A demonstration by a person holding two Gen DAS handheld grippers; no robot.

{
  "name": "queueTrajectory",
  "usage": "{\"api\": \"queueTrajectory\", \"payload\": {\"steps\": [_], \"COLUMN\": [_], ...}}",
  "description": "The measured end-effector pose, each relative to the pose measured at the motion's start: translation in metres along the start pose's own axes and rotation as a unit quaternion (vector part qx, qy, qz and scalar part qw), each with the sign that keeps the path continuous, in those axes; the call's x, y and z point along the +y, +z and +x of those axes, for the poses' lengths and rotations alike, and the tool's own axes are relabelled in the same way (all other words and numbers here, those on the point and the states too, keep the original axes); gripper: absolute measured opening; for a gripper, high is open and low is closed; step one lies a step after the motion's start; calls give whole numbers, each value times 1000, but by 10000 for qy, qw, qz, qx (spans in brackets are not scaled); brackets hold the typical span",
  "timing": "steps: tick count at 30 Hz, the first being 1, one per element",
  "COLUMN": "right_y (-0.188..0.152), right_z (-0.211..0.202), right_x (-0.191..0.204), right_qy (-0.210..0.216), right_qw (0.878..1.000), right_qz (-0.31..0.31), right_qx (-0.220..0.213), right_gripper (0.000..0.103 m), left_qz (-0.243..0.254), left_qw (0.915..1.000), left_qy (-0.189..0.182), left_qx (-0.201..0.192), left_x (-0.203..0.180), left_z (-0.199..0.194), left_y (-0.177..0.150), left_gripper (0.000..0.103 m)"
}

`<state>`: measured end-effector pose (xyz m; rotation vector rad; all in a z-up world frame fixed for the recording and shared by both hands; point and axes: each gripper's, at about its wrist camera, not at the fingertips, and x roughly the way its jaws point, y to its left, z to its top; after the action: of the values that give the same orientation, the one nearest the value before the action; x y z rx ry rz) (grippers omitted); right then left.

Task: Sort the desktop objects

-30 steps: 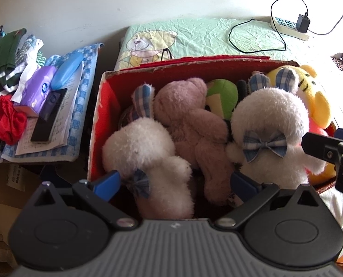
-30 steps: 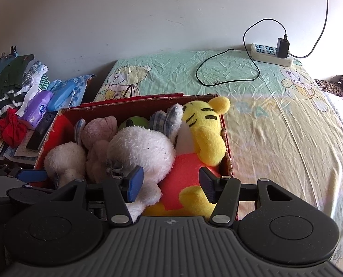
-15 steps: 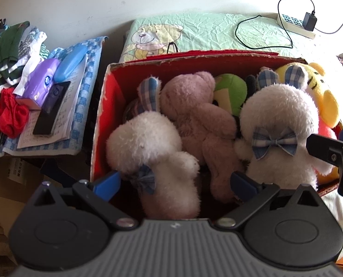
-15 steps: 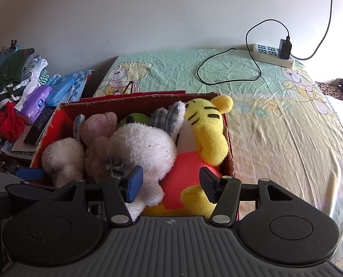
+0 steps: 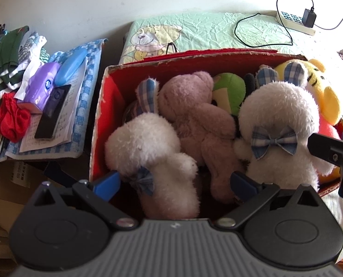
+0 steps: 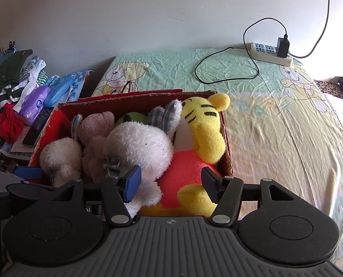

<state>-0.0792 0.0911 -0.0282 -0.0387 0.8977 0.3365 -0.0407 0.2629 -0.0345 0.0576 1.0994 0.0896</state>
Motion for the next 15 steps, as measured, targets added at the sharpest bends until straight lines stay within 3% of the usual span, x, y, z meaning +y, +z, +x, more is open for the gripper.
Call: {"api": "queueTrajectory", "payload": {"steps": [15], "right_y": [8], "right_z": [-8], "right_x": [-4], "right_qy": [-217], "right_qw": [9995], "right_qz": [62], "right_qx": [-208], "right_gripper": [61], "left_qz": [-41], "left_qw": [9997], "left_qy": [-160], "left_qx": [-192], "left_x": [10], "left_z": [-10], "left_y": [15], "left_gripper": [102]}}
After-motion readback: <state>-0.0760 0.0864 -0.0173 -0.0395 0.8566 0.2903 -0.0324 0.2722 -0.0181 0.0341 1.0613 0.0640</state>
